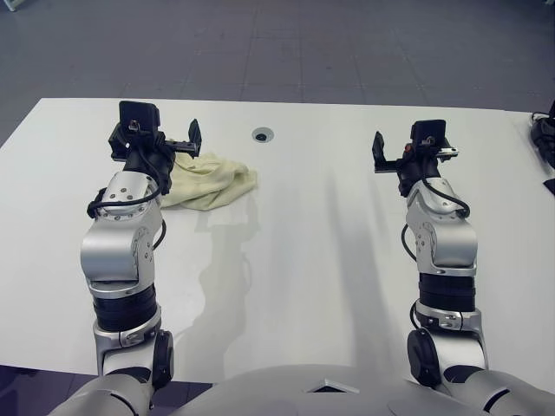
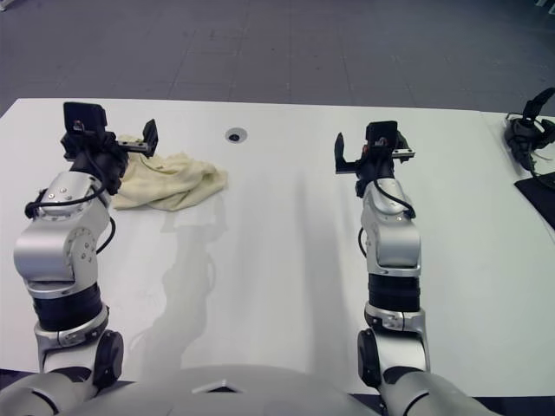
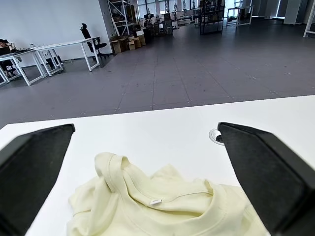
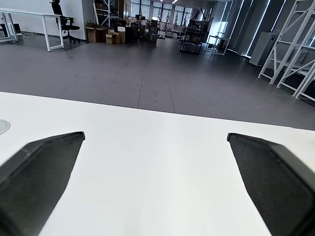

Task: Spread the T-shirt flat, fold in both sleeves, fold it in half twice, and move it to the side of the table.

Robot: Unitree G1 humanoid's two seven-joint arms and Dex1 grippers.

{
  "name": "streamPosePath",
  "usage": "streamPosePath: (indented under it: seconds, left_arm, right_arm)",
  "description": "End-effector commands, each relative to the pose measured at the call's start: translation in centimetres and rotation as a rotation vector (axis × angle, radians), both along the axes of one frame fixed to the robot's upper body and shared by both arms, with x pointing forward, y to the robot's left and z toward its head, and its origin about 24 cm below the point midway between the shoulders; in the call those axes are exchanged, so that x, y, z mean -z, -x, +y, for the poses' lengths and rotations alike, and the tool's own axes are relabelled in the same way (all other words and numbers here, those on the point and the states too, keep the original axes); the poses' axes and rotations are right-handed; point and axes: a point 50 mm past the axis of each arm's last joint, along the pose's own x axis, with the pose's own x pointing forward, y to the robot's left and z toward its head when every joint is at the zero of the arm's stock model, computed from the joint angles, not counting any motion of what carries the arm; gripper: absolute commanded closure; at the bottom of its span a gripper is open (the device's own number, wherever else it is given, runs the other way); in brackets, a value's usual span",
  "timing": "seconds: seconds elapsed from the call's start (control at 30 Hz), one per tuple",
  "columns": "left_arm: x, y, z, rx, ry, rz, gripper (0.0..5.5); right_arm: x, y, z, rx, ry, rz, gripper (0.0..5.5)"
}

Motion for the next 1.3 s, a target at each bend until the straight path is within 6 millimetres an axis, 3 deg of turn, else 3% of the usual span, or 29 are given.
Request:
streamPosePath:
  seconds: [0.03, 1.3]
  left_arm:
    - [0.06, 0.03, 0.02, -0.008, -0.011, 0.006, 0.10]
    - [0.16, 0.02, 0.09, -0.018, -0.005, 0.010, 0.10]
  right_arm:
    - [0.09, 0.12, 0.01, 0.002, 0.001, 0.007, 0.11]
    - [0.14, -0.01, 0.14, -0.009, 0.005, 0.016, 0.11]
